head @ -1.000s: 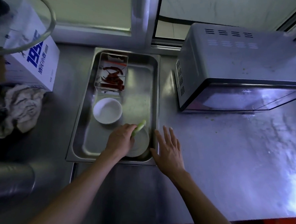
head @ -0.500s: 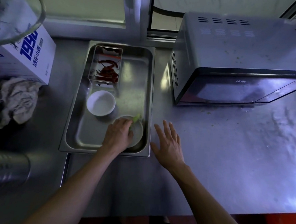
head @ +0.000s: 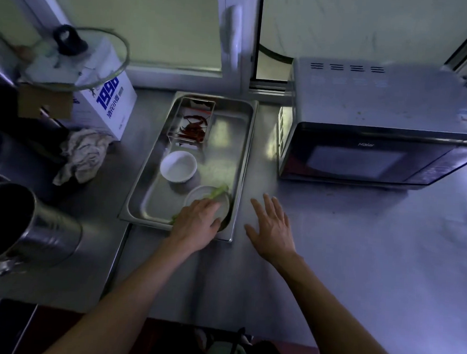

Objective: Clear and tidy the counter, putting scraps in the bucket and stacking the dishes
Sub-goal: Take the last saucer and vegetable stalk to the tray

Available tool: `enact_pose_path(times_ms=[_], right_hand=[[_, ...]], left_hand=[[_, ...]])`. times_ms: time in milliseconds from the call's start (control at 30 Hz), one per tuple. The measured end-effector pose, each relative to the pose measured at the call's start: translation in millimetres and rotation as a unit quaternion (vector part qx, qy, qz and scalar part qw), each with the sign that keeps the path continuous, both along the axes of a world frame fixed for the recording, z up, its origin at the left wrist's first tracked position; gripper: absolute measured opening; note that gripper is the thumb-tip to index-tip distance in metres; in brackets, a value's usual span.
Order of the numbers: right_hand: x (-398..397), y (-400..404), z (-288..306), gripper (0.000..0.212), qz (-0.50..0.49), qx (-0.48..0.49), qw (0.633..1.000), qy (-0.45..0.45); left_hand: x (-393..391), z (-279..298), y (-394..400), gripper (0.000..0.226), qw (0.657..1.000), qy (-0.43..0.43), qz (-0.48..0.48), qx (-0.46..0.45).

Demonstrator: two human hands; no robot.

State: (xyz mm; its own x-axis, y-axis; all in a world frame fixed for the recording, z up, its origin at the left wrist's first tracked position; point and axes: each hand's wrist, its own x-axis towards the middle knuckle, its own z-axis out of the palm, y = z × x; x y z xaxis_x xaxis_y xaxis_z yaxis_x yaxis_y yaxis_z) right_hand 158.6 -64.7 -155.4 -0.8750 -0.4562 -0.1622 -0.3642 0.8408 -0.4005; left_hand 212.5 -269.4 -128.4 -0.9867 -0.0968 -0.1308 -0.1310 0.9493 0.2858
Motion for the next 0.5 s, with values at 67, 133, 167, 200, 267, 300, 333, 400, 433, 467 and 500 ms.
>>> enact_pose_path(times_ms=[67, 133, 167, 200, 267, 300, 333, 400, 433, 467, 500], right_hand=[[2, 5, 6, 0.069, -0.004, -0.001, 1.0, 0.003], [5, 10, 13, 0.069, -0.011, 0.0, 1.0, 0.007], [7, 13, 15, 0.068, -0.016, 0.002, 1.0, 0.011], [9, 16, 18, 0.068, -0.021, 0.004, 1.0, 0.015], [15, 23, 24, 0.068, -0.037, 0.012, 0.999, 0.022], [19, 28, 27, 0.068, -0.048, 0.017, 0.998, 0.023], [24, 32, 30, 0.068, -0.06, 0.022, 0.998, 0.022], [35, 42, 36, 0.068, -0.084, 0.03, 0.996, 0.022], [40, 47, 38, 0.068, -0.093, 0.033, 0.995, 0.021], [46, 53, 39, 0.067, -0.103, 0.036, 0.994, 0.02], [53, 59, 40, 0.067, -0.114, 0.039, 0.993, 0.018]], left_hand=[[2, 8, 4, 0.044, 1.0, 0.001, -0.004, -0.004], [2, 15, 8, 0.044, 1.0, -0.001, -0.01, -0.005], [2, 17, 10, 0.044, 1.0, -0.001, -0.015, -0.004], [1, 19, 12, 0.043, 1.0, 0.0, -0.021, -0.002], [3, 22, 18, 0.043, 0.999, 0.007, -0.036, 0.009], [4, 23, 21, 0.043, 0.999, 0.013, -0.045, 0.018], [6, 24, 24, 0.043, 0.998, 0.018, -0.054, 0.028], [11, 23, 30, 0.042, 0.996, 0.035, -0.069, 0.046], [14, 23, 33, 0.042, 0.995, 0.042, -0.074, 0.054], [17, 22, 37, 0.042, 0.994, 0.044, -0.082, 0.061], [19, 21, 41, 0.044, 0.993, 0.041, -0.092, 0.065]])
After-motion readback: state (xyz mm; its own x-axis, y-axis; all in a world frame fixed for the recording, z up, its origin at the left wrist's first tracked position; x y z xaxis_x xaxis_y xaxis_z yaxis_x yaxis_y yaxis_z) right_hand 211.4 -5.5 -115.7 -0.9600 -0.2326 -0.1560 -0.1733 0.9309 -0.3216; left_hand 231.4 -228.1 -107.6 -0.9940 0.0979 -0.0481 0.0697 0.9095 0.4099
